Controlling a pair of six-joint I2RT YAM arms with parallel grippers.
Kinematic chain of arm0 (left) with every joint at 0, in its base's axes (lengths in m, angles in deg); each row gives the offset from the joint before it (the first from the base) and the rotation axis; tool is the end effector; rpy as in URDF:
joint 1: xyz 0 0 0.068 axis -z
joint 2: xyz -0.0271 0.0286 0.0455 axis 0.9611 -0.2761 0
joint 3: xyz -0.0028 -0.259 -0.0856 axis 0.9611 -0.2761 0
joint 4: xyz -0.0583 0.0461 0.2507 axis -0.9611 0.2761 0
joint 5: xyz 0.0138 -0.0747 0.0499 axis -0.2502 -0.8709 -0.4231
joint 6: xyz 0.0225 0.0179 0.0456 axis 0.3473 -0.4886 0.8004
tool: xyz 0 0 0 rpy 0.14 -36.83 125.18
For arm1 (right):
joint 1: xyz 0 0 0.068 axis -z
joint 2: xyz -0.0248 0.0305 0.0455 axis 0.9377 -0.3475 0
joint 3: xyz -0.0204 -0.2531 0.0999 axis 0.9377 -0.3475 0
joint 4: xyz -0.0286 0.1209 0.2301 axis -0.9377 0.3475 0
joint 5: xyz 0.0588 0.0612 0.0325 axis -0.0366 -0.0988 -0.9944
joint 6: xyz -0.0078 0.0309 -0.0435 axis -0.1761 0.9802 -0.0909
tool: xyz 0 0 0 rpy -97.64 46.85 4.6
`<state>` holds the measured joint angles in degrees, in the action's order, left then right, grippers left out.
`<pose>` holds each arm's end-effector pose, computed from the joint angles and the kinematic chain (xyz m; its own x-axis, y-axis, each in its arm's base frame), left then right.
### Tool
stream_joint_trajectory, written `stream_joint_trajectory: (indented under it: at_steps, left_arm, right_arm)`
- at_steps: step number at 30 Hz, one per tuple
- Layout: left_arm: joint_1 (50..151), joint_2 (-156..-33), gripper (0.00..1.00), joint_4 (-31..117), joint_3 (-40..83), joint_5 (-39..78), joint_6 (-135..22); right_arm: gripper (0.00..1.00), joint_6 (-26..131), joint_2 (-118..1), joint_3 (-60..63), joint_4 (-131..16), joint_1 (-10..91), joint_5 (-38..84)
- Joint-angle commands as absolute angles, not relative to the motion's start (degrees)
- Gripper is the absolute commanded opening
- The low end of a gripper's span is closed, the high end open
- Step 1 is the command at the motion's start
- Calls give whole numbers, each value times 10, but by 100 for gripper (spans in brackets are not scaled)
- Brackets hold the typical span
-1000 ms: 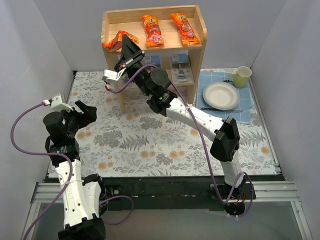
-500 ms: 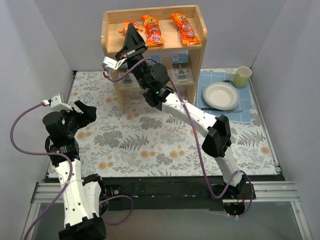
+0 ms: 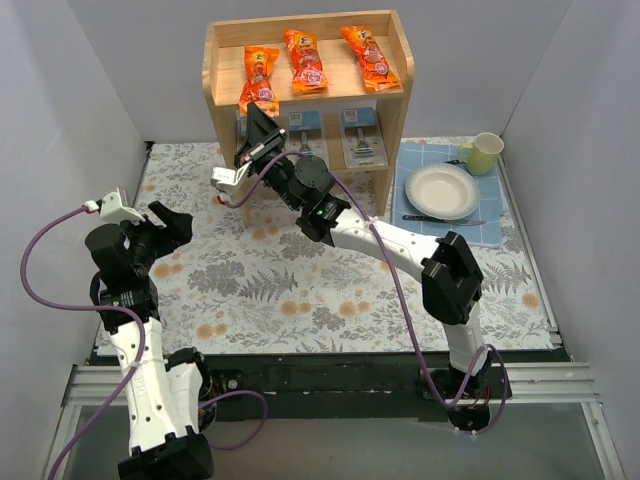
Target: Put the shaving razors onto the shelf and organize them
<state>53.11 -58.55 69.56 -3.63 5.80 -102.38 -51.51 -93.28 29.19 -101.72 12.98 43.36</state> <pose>0.1487 0.0423 0.3431 -0.1510 -0.8930 -0.4239 -0.2223 0.4485 -0.8657 0.2694 0.3954 0.4163 0.6658 -0.7461 -0.0058 0.3774 0.3435 -0.8600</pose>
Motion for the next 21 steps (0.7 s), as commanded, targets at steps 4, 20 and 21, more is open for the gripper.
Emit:
stream_joint_trajectory:
  at_steps: [4,20,21]
  left_arm:
    - [528,-587,76,676,-50,43,-1030]
    - [528,-586,76,682,-48,54,-1024]
    - [528,-586,76,683,-49,54,-1023]
  right_arm:
    - [1,-493,-846,255,-1045,113,404]
    - [1,-470,-925,384,-955,113,382]
    - [1,-469,-928,388,-954,112,380]
